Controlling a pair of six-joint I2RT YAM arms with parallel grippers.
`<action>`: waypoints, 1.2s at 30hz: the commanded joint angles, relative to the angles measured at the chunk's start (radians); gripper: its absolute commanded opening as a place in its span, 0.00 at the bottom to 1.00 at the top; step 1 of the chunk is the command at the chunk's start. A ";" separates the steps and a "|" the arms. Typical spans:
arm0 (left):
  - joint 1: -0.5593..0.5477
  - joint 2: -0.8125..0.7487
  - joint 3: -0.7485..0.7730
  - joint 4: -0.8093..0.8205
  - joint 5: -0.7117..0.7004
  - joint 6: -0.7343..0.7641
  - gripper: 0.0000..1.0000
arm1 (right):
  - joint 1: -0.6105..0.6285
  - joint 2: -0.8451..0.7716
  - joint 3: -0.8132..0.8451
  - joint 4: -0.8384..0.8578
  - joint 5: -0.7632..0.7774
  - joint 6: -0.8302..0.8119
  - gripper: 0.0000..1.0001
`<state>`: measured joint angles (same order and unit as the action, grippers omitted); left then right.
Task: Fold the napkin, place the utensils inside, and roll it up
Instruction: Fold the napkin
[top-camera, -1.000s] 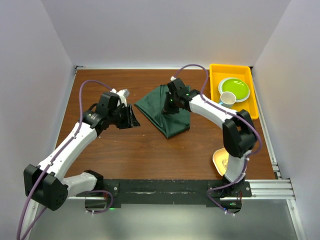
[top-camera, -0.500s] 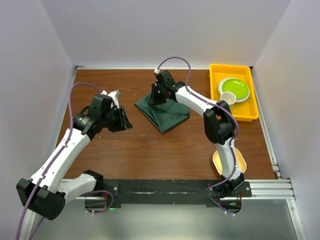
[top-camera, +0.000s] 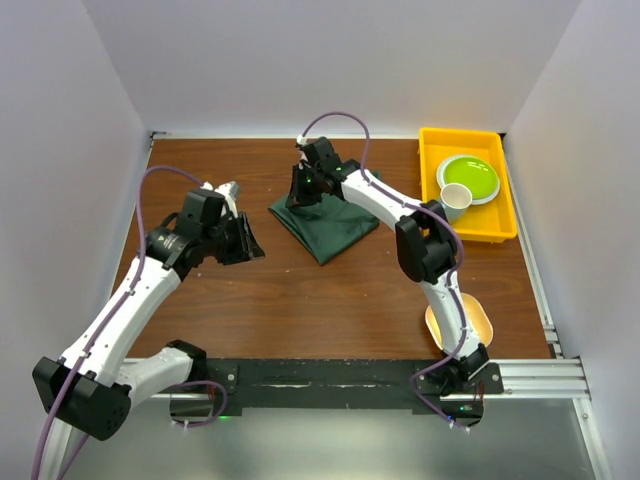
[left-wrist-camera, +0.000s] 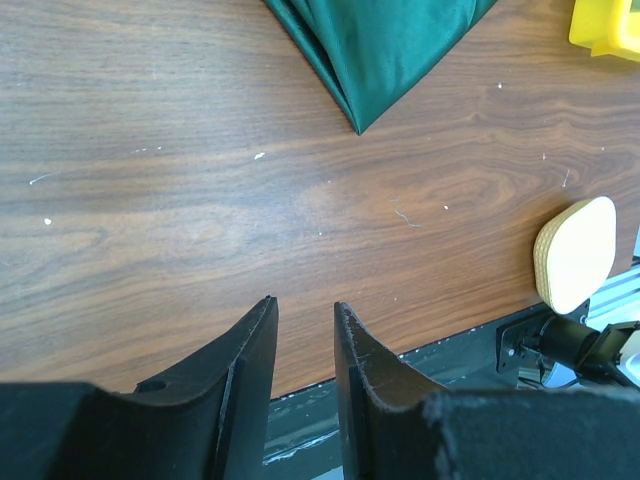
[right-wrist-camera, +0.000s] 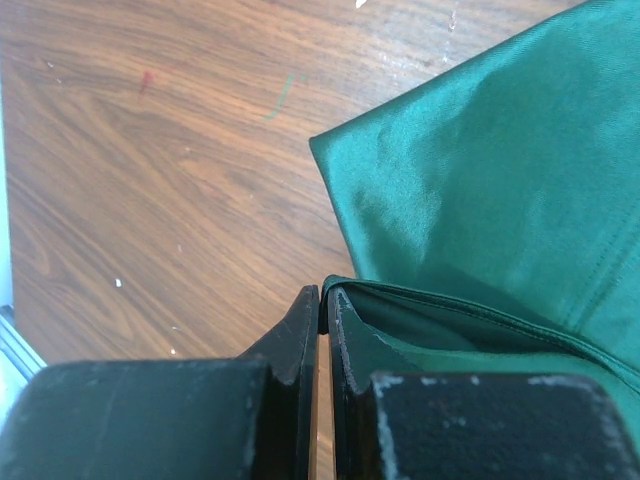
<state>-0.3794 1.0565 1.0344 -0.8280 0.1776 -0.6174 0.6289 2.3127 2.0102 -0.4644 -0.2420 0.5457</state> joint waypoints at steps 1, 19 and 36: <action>0.010 -0.001 0.003 0.024 0.007 -0.010 0.34 | 0.009 0.030 0.068 -0.023 -0.042 -0.029 0.00; 0.023 -0.001 -0.005 0.023 0.005 0.010 0.34 | 0.031 0.112 0.136 -0.010 -0.068 -0.007 0.00; 0.036 -0.004 -0.007 0.018 0.008 0.024 0.34 | 0.034 0.189 0.231 -0.019 -0.057 -0.006 0.01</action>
<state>-0.3550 1.0565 1.0332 -0.8280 0.1780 -0.6159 0.6563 2.5103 2.1811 -0.4938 -0.2840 0.5385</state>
